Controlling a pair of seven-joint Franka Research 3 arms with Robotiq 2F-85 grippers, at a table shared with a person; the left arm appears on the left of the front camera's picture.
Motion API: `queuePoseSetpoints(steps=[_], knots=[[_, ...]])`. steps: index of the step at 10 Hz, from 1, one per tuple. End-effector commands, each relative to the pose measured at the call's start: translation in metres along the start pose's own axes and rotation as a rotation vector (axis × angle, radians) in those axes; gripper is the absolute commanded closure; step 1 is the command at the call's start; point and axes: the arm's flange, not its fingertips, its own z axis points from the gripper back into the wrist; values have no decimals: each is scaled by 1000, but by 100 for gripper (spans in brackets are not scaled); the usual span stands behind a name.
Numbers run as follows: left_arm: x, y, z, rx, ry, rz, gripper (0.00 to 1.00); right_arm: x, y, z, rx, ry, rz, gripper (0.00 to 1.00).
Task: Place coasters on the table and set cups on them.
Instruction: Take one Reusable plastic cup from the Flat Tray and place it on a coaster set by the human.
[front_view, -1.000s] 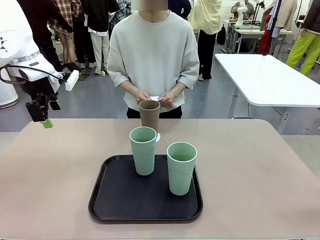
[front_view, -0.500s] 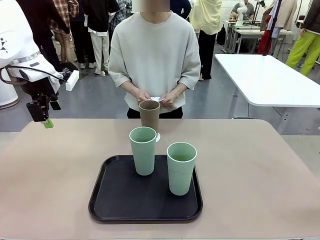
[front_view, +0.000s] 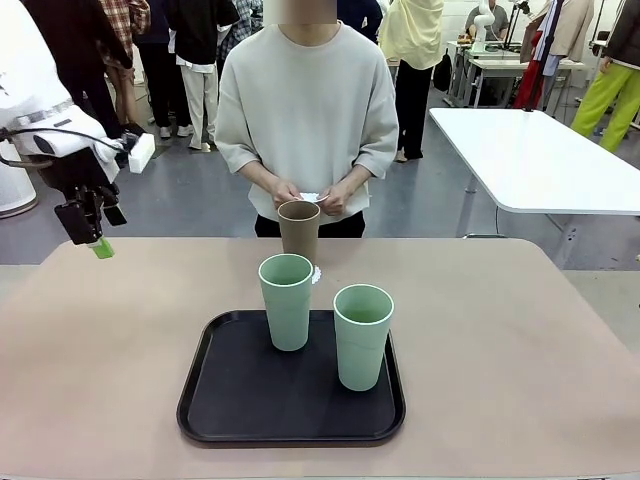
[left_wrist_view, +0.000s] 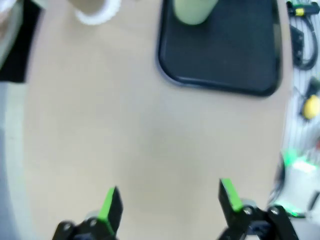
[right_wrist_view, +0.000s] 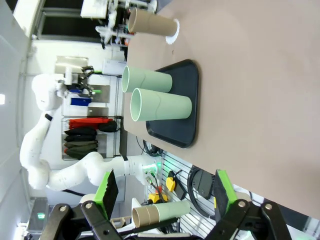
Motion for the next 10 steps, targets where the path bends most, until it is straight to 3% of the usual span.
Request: queuePoseSetpoints(steps=[1,3,4,5,7,8,10], knots=[[-30,-3,26,-174,-218,362,0,1,0,0,17,-7,6,0],[-59,-13,54,-96,-201,614,0,1,0,0,17,-7,6,0],[-78,-17,67,-197,-222,736,0,1,0,0,17,-7,6,0],[-99,-10,83,-268,-314,800,0,1,0,0,17,-7,6,0],[-150,11,90,-376,-523,825,0,1,0,0,17,-7,6,0],[-175,19,79,-474,-569,814,0,1,0,0,17,-7,6,0],[-210,33,64,-535,-668,784,0,1,0,0,17,-7,6,0]])
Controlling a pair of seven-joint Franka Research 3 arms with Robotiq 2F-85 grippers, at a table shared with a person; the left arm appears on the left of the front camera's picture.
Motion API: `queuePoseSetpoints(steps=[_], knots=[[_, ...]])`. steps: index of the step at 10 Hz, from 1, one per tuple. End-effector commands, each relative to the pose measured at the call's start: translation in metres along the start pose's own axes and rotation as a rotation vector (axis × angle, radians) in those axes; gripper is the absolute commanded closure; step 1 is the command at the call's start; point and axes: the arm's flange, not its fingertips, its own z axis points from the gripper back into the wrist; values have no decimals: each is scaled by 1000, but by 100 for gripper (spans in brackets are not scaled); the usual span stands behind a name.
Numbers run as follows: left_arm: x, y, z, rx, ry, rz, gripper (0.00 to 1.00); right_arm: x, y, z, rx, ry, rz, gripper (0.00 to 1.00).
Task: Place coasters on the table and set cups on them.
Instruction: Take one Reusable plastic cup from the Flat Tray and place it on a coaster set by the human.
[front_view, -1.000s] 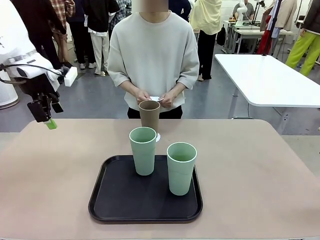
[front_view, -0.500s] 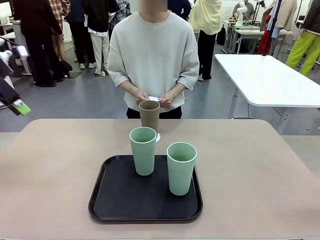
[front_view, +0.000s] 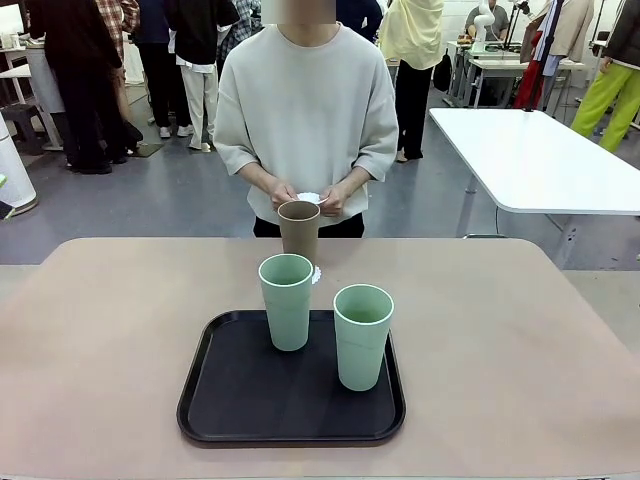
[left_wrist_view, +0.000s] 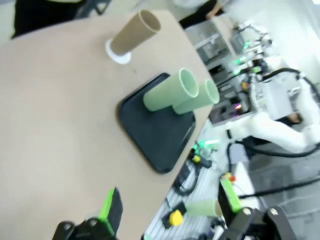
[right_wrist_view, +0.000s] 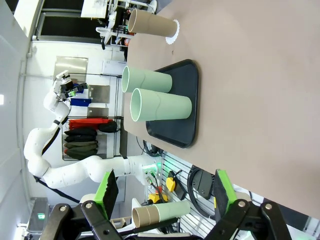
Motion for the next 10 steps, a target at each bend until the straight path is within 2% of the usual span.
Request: queuePoseSetpoints(steps=[1,4,7,10], knots=[[4,32,12,-112,-11,-13,0,1,0,-1,17,-5,7,0],[-17,71,44,-160,-78,45,0,1,0,-1,17,-5,7,0],[-33,96,66,-149,-167,97,0,1,0,-1,17,-5,7,0],[-47,96,68,-150,-90,150,0,1,0,-1,17,-5,7,0]])
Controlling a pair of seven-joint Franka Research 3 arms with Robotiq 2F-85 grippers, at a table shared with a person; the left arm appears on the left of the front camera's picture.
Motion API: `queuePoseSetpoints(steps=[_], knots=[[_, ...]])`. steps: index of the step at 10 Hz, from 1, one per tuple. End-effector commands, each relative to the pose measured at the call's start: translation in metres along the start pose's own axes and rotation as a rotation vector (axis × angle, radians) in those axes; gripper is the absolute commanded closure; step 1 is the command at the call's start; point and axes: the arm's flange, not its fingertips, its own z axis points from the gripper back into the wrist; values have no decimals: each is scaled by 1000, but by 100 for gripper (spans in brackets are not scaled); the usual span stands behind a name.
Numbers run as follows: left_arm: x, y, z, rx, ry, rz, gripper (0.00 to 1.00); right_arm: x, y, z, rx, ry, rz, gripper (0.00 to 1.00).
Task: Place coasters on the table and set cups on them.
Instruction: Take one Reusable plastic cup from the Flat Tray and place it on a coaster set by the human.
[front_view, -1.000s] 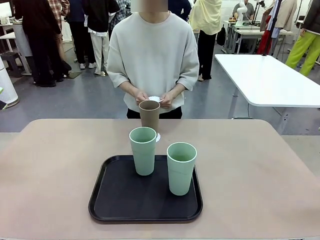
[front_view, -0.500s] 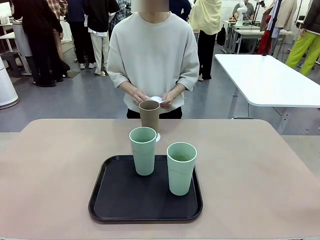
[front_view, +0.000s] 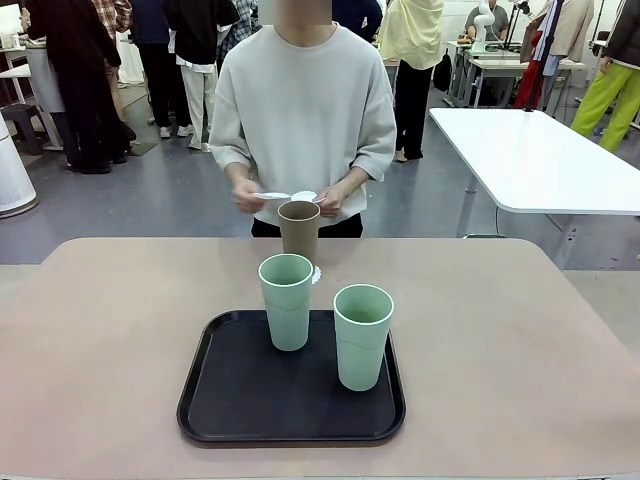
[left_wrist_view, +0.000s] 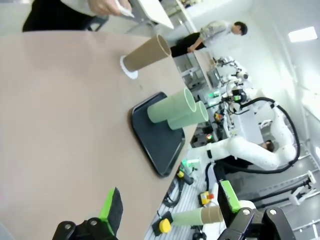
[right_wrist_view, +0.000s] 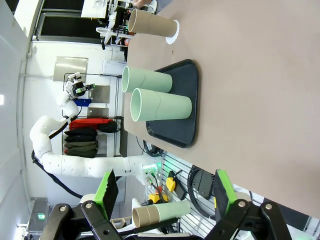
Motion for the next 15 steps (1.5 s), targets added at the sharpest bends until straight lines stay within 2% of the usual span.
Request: queuePoseSetpoints(steps=[1,5,15], knots=[[-6,-9,3,3,51,44,0,1,0,-1,17,-5,8,0],[-35,-13,17,41,50,84,0,1,0,-1,17,-5,8,0],[-28,-6,18,43,57,69,0,1,0,-1,17,-5,8,0]])
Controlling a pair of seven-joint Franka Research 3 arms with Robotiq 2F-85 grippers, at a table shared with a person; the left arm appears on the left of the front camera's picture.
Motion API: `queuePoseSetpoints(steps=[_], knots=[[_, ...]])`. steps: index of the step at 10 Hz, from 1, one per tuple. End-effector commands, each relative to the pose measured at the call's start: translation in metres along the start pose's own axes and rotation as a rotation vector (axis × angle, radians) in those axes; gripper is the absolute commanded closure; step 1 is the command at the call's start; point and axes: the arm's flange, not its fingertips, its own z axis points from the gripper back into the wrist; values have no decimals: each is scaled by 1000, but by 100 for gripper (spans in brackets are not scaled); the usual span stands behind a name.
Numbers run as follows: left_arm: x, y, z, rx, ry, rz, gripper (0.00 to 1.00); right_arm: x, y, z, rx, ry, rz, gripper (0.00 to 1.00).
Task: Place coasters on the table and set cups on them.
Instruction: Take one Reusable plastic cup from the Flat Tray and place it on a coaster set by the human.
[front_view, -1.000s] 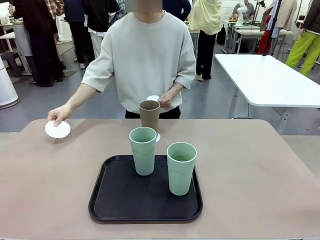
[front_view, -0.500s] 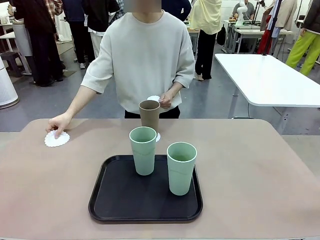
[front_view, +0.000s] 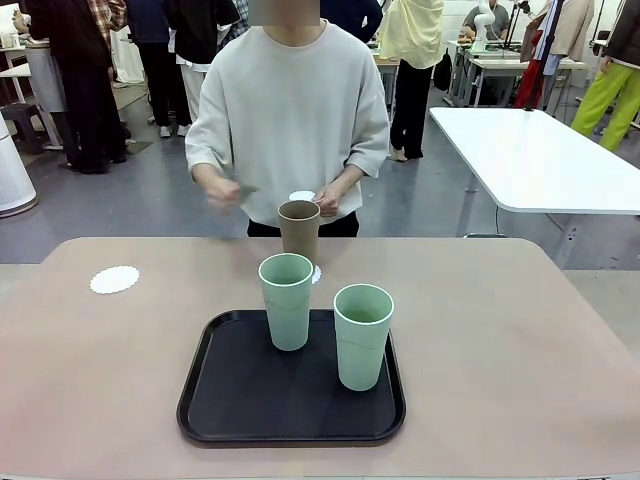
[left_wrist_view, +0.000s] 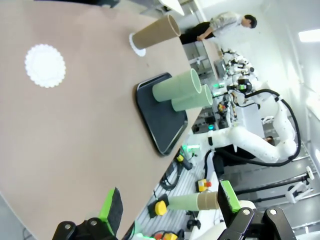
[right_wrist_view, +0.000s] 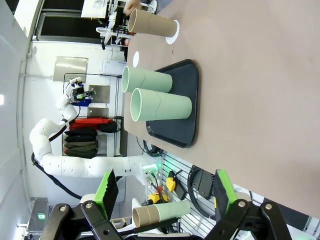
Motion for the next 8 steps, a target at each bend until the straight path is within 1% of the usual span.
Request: queuePoseSetpoints(steps=[1,8], knots=[[1,-1,1,4,-1,-2,0,1,0,-1,17,-5,8,0],[1,-1,1,4,-1,-2,0,1,0,-1,17,-5,8,0]])
